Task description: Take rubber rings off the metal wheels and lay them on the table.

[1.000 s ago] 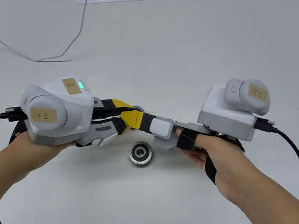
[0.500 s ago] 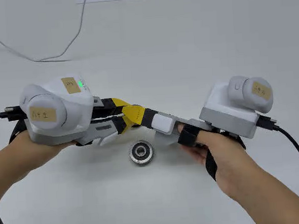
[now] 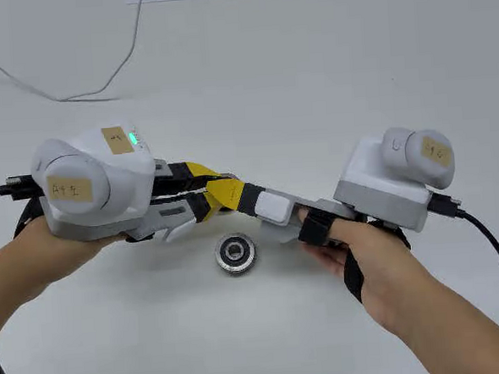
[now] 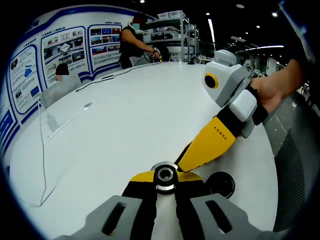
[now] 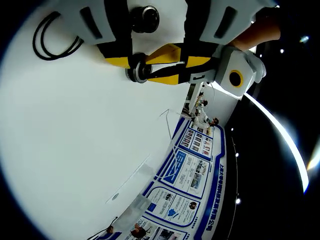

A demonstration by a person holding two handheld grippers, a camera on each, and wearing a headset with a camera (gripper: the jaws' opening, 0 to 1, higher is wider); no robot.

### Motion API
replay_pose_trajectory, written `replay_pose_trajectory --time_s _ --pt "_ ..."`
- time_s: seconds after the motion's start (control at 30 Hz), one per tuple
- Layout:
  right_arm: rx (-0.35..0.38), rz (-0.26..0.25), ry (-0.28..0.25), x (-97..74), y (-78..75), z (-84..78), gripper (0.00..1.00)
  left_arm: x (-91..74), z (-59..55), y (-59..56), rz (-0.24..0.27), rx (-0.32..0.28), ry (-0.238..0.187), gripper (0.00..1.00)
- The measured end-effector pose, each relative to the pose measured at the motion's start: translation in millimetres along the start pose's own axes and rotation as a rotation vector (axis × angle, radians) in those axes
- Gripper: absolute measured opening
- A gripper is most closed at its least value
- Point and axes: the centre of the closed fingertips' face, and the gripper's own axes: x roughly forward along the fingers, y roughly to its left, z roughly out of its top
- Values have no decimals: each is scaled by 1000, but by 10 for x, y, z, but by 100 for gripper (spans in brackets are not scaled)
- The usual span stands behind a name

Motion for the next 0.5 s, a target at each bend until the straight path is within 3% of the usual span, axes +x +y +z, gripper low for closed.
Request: replay_pose_trajectory --time_s 0.3,0.5 --pt "2 -4 -11 -15 -39 64 37 -1 2 4 0 1 -1 12" --pt "1 -35 -4 10 -133 65 26 -1 3 7 0 -1 -2 12"
